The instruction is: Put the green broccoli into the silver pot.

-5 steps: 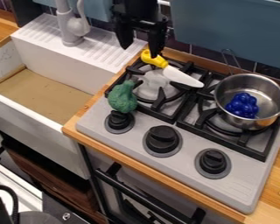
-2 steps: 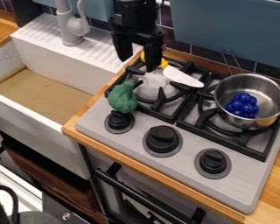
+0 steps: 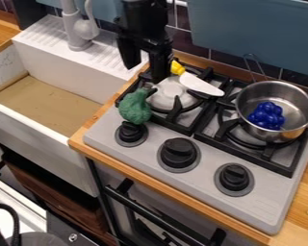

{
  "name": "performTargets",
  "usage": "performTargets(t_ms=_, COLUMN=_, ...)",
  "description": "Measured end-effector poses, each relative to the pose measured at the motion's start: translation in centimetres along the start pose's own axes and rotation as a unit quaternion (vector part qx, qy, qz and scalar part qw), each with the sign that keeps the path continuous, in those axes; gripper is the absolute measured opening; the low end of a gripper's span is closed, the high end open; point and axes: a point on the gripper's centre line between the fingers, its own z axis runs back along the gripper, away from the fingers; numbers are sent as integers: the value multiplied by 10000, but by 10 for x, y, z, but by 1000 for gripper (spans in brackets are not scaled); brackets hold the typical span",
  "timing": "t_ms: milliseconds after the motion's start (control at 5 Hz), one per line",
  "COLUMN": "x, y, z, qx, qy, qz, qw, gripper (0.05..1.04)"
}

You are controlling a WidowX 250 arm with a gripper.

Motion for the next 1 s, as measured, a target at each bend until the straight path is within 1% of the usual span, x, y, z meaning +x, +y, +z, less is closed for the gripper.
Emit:
performTargets(t_ms=200, x=-7, y=1, z=-9, qx=204, qy=43, qz=-174, qw=9996, gripper=1000)
performTargets(t_ms=400, x=-8, y=2, z=-16, qx=361, qy=-1, qz=-246, qw=9990, gripper=1000)
performTargets(t_ms=600, x=-13, y=0, z=-25, qx=537, qy=-12, qz=-342, qw=9980, gripper=971)
performTargets(t_ms=800, x=-11, y=-2, z=-25, qx=556, qy=-45, qz=-292, qw=9980, gripper=710)
performTargets(t_ms=1000, x=-10, y=-4, z=-25, qx=556, qy=-44, qz=-250, qw=9981, gripper=411)
